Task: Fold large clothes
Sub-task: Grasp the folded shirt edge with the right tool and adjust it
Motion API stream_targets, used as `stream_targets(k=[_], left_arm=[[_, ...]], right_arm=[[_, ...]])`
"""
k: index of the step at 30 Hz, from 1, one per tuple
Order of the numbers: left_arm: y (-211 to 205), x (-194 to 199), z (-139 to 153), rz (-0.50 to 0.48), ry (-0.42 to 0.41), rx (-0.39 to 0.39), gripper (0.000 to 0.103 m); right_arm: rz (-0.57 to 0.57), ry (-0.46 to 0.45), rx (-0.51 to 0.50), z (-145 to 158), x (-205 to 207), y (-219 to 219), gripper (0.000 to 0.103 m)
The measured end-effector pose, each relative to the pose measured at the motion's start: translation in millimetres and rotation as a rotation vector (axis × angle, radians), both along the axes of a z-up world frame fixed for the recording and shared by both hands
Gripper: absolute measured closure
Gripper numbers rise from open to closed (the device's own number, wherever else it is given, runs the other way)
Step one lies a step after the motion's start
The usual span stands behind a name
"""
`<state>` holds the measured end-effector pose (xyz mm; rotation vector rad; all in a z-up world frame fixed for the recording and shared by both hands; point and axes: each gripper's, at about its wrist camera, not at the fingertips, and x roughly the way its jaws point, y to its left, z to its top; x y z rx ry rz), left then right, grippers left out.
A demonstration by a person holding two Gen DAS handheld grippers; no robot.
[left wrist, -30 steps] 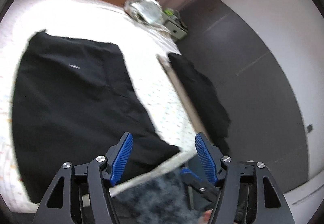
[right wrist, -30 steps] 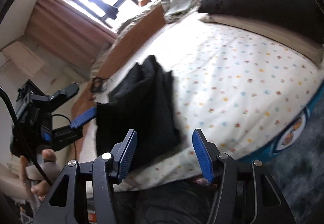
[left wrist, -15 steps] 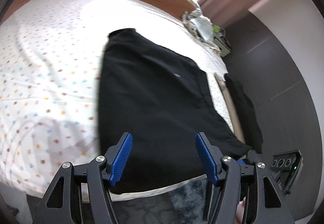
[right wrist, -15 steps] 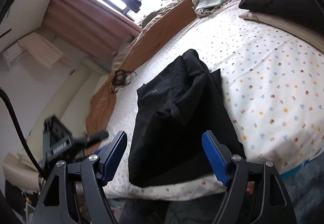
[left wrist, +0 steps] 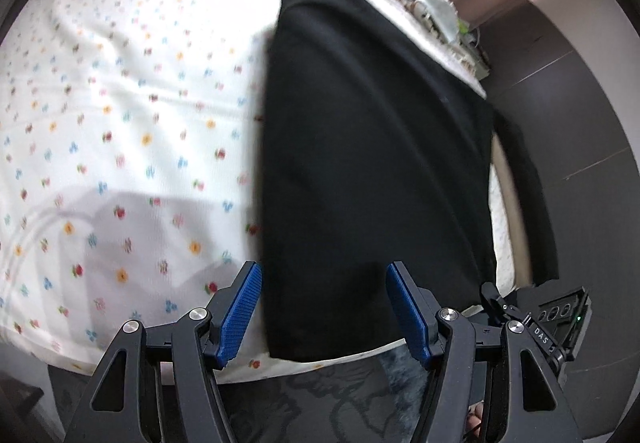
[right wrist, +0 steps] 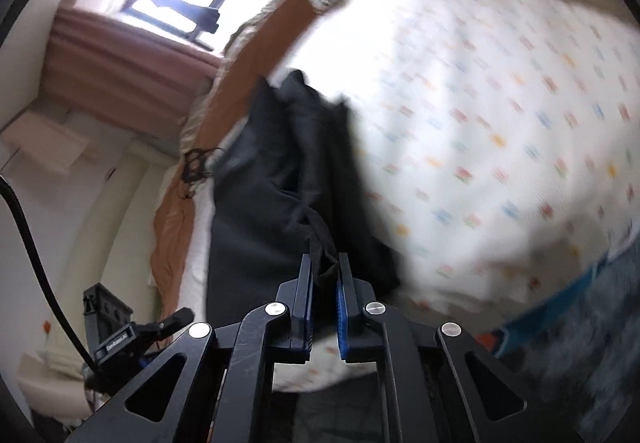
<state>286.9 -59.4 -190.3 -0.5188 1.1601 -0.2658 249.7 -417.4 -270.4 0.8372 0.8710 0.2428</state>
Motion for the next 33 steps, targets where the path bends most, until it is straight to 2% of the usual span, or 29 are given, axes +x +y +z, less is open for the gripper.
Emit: stream_targets(k=[3, 8, 10, 11, 14, 15, 16, 23, 29, 33], left_arm=[[-1.9, -0.9, -1.0, -0.004, 0.009, 0.001, 0.037], [0.5, 5.7, 5.1, -0.001, -0.016, 0.01, 0.037], [2.5, 10.8, 5.9, 0.003, -0.023, 0.008, 0.037], [3.4, 13.8, 5.9, 0.005, -0.026, 0.008, 0.037], [5.2, 20.6, 7.0, 0.014, -0.03, 0.006, 0.037], [6.8, 24.4, 7.0, 0.02, -0.031, 0.001, 0.037], [7.8, 26.8, 6.8, 0.023, -0.033, -0.001, 0.037], [16.2, 58.0, 5.6, 0.053, -0.027, -0.004, 0.037], [23.0, 75.3, 4.1, 0.097, -0.018, -0.024, 0.037], [25.2, 82.4, 4.5, 0.112, -0.007, -0.03, 0.037]], right_arm=[[-0.011, 0.015, 0.013, -7.8, -3.9, -2.8, 0.095], [0.024, 0.005, -0.051, 9.8, 2.3, 6.0, 0.094], [0.038, -0.003, -0.06, 16.8, 6.1, 5.5, 0.089], [0.043, -0.004, -0.079, 22.1, 9.4, 5.5, 0.082], [0.038, -0.017, -0.111, 33.1, 17.7, 0.4, 0.044], [0.044, -0.027, -0.112, 38.4, 24.1, -1.2, 0.036], [0.049, -0.028, -0.115, 40.4, 28.3, -2.1, 0.034], [0.165, -0.006, -0.211, 64.1, 82.7, 8.2, 0.032], [0.221, -0.094, -0.335, 93.0, 129.3, 27.5, 0.032], [0.307, -0.08, -0.4, 97.1, 169.7, 53.9, 0.032]])
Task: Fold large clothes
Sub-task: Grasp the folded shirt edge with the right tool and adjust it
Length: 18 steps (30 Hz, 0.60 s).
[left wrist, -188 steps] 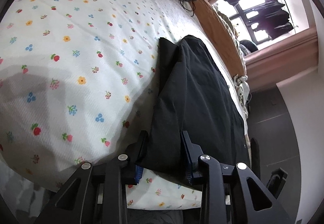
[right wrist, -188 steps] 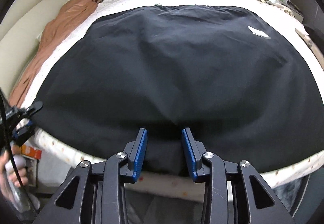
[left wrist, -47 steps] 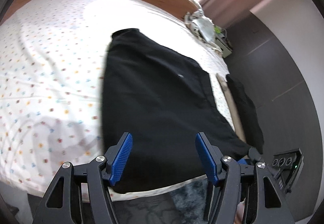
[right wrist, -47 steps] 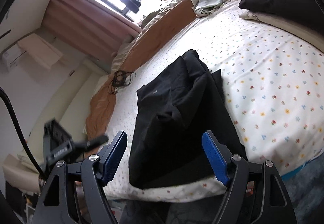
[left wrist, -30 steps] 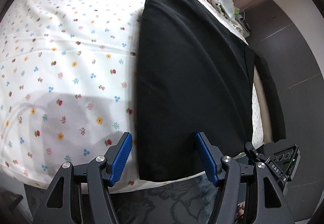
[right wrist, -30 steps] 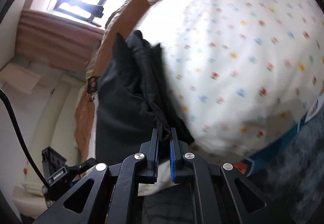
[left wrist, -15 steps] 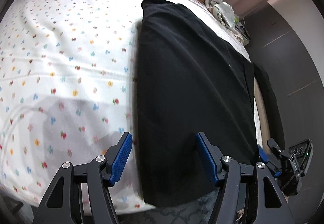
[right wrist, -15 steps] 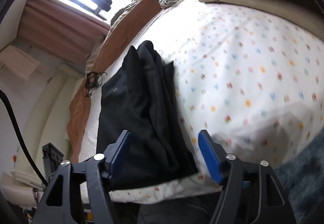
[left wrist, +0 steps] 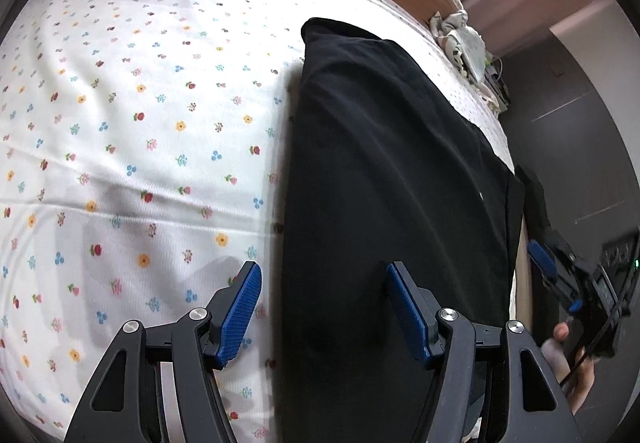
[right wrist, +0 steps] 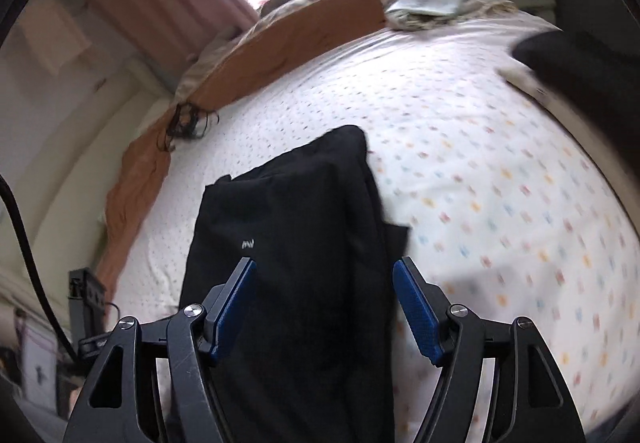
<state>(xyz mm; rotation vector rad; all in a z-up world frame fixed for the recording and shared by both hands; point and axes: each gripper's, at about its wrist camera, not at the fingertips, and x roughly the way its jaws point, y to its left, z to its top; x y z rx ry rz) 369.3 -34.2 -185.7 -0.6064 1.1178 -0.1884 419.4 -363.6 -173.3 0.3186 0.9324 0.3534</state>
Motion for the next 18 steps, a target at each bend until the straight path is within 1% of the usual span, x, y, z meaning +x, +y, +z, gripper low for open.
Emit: stream_targets(k=[2, 4, 8, 10, 11, 12, 15, 18], left_arm=[[1.3, 3.1, 0.7, 0.001, 0.0, 0.007, 0.037], [3.4, 5.9, 0.3, 0.003, 0.004, 0.013, 0.037], [6.2, 12.6, 0.1, 0.005, 0.004, 0.019, 0.037], [6.6, 15.7, 1.2, 0.004, 0.001, 0.026, 0.037], [5.9, 17.8, 2.2, 0.002, -0.003, 0.032, 0.037], [5.8, 19.5, 3.4, -0.003, -0.007, 0.04, 0.037], [2.8, 30.0, 7.8, -0.019, -0.025, 0.052, 0.037], [-5.3, 39.5, 10.3, -0.047, -0.041, 0.056, 0.037]], right_arm=[[0.026, 0.005, -0.025, -2.2, 12.5, 10.0, 0.032], [0.028, 0.023, -0.056, -8.8, 27.7, 18.6, 0.032], [0.002, 0.062, -0.088, -21.6, 42.4, 21.9, 0.036], [-0.036, 0.084, -0.139, -31.7, 46.1, 16.3, 0.039], [-0.046, 0.096, -0.138, -35.6, 48.3, 12.8, 0.039], [-0.069, 0.124, -0.115, -45.3, 48.9, 4.4, 0.043], [-0.088, 0.175, -0.068, -63.2, 47.9, -9.2, 0.046], [-0.097, 0.184, -0.053, -71.1, 41.9, -18.1, 0.046]])
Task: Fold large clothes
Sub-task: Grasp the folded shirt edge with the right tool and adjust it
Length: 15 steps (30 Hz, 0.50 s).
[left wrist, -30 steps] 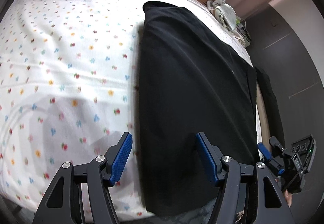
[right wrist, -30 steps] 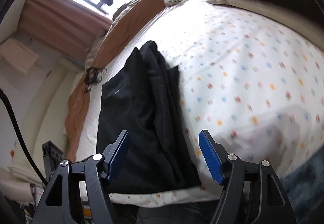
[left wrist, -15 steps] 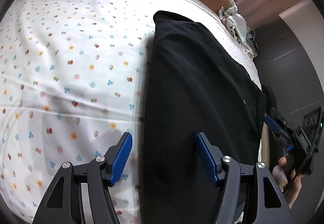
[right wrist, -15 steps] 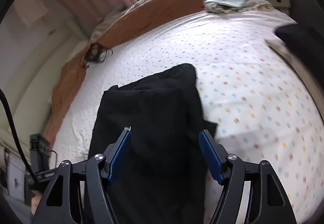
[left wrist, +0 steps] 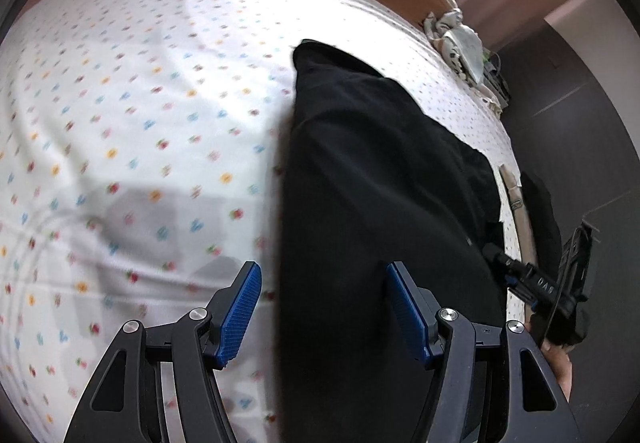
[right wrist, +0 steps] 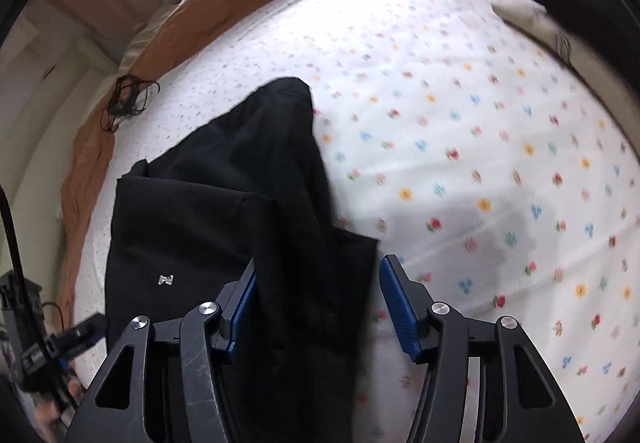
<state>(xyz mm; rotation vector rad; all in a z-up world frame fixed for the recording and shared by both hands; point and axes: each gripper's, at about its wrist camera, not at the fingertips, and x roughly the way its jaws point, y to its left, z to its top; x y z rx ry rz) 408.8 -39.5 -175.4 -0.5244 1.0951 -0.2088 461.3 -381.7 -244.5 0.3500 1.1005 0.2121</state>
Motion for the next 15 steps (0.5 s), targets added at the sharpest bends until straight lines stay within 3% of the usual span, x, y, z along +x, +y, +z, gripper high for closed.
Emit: stream_targets(k=[4, 10, 15], left_arm=[[-11.9, 5.7, 0.2, -0.025, -0.007, 0.025, 0.038], [-7.4, 6.0, -2.7, -0.023, -0.017, -0.008, 0.038], [-3.2, 6.8, -7.4, -0.02, -0.011, -0.033, 0.038]], right_arm=[[-0.001, 0.002, -0.003, 3.6, -7.4, -4.5, 0.046], [0.023, 0.062, 0.15, 6.2, -20.3, -33.6, 0.046], [0.039, 0.129, 0.248, -8.7, -34.0, -48.5, 0.045]])
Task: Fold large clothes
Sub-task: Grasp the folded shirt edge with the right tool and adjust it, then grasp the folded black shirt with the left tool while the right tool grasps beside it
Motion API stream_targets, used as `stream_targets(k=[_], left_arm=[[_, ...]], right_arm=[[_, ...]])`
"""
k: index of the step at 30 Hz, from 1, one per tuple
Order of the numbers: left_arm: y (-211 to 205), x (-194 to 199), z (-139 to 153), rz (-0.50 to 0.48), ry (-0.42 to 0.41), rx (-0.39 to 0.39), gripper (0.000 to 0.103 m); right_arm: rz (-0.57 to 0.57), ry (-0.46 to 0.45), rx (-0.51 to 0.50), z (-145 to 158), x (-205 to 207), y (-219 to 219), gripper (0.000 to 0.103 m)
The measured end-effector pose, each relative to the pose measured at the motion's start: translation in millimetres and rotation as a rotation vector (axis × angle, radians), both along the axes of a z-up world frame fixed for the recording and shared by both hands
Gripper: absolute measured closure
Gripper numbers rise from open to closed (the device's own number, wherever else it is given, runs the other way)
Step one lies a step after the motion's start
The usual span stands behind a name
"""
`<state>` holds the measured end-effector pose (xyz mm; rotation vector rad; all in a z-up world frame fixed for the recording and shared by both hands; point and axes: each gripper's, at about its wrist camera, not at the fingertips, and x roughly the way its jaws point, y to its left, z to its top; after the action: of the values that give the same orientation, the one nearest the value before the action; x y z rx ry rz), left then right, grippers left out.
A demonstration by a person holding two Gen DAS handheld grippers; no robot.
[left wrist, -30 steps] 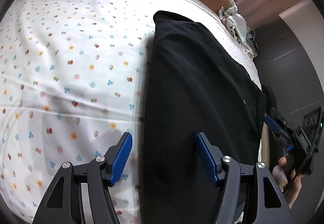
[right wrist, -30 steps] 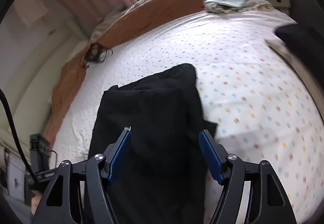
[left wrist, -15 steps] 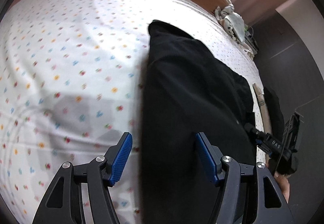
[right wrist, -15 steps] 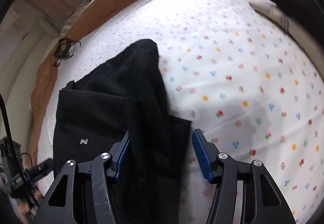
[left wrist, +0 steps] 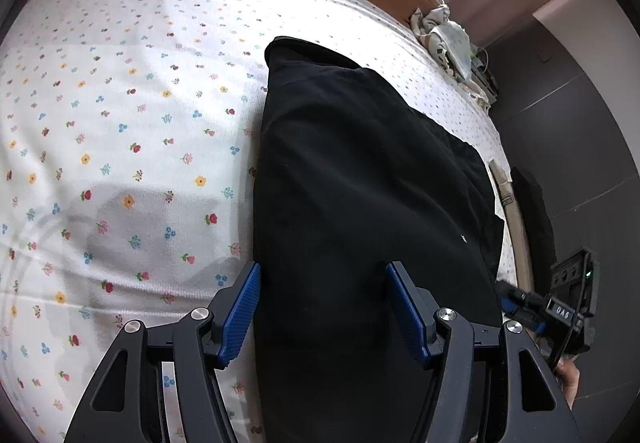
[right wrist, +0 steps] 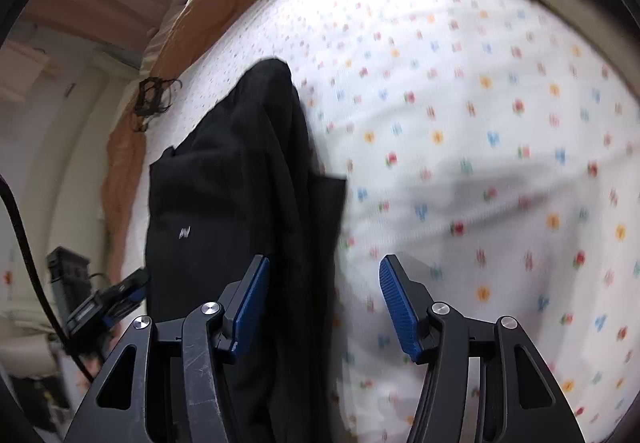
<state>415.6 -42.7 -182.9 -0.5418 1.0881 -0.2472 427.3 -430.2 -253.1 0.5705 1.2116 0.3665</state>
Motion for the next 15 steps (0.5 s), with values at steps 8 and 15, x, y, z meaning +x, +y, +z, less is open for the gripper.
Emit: stream_targets(k=[8, 15], left_arm=[[7.6, 3.1, -8.7, -0.017, 0.026, -0.029, 0.038], [4.7, 9.5, -9.9, -0.027, 0.026, -0.02, 0.038]], right_arm=[[-0.054, 0.016, 0.165, -15.7, 1.2, -11.9, 0.031], [-0.005, -0.01, 0.222, -16.6, 21.8, 8.6, 0.016]])
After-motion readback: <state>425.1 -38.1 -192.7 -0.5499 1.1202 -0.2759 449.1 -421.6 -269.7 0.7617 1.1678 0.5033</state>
